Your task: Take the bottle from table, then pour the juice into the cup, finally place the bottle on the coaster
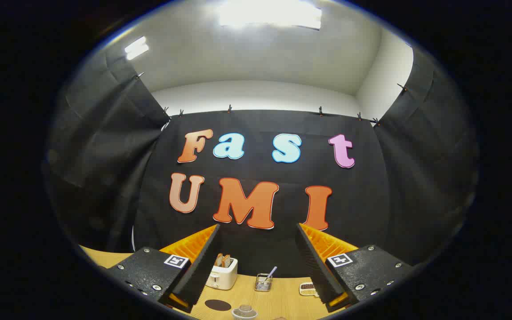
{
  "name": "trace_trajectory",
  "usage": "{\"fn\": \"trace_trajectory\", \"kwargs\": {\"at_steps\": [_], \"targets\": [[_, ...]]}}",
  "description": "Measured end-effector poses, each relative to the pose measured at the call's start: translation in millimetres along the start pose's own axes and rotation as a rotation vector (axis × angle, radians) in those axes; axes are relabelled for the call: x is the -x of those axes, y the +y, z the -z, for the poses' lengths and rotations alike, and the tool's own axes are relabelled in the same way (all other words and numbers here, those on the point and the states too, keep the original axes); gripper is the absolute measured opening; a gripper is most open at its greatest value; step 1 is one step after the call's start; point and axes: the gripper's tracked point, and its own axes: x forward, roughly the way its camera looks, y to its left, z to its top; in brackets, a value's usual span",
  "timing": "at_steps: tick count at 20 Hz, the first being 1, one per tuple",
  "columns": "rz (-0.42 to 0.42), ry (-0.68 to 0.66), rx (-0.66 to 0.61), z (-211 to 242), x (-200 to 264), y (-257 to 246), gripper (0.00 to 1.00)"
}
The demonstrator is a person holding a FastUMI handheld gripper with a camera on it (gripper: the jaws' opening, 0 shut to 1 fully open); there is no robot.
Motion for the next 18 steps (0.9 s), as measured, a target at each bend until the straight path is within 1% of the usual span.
{"fn": "trace_trajectory", "kwargs": {"at_steps": [14, 18], "targets": [[-0.038, 0.036, -0.042, 6.4, -4.3, 4.9, 0.97], [-0.034, 0.063, -0.036, 20.7, -4.0, 4.1, 0.98]]}}
